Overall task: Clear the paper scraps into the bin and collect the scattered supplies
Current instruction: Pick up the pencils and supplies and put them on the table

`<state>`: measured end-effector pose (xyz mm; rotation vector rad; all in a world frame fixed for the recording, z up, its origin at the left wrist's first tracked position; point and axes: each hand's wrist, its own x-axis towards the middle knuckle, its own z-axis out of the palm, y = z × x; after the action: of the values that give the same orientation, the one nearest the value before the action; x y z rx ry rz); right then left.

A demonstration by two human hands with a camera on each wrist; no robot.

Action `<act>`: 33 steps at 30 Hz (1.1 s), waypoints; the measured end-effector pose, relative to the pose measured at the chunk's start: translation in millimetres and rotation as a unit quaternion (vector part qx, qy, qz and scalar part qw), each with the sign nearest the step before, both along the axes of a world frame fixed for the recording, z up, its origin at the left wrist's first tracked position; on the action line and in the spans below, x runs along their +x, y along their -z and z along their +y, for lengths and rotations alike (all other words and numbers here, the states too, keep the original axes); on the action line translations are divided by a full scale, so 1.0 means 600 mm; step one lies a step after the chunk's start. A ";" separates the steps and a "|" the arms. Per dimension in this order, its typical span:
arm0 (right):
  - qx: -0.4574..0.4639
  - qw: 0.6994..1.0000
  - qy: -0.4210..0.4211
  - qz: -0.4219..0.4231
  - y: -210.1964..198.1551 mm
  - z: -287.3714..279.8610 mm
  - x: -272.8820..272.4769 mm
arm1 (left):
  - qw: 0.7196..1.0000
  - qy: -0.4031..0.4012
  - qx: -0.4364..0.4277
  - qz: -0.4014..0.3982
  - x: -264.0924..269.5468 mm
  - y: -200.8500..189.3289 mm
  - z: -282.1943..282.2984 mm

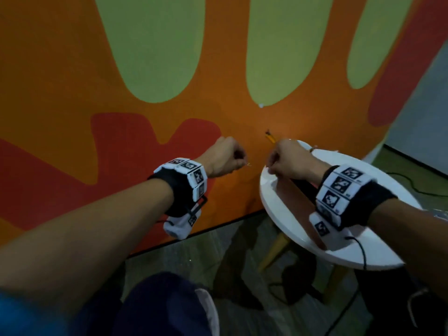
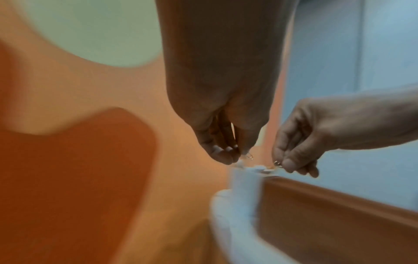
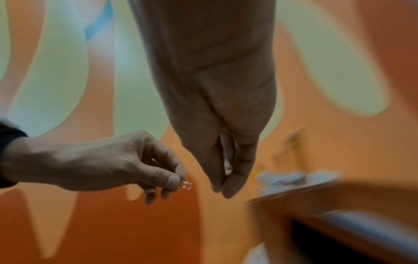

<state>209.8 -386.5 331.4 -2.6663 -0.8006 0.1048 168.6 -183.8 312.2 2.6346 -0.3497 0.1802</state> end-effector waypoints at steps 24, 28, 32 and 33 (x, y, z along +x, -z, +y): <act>0.062 0.991 -0.089 0.080 0.068 0.091 0.005 | 0.995 -0.009 0.049 0.086 -0.004 0.038 0.073; 0.064 0.973 -0.152 0.163 0.163 0.212 -0.003 | 0.987 -0.052 0.045 0.148 -0.050 0.117 0.179; 0.045 0.959 -0.158 0.230 0.277 0.305 -0.001 | 0.973 -0.095 0.021 0.210 -0.081 0.235 0.259; 0.038 0.956 -0.158 0.246 0.303 0.321 -0.001 | 0.968 -0.103 0.015 0.228 -0.087 0.264 0.271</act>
<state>209.4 -194.2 149.3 -2.2638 -1.0152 0.7670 116.3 -21.2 153.6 2.6375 0.0790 -0.3654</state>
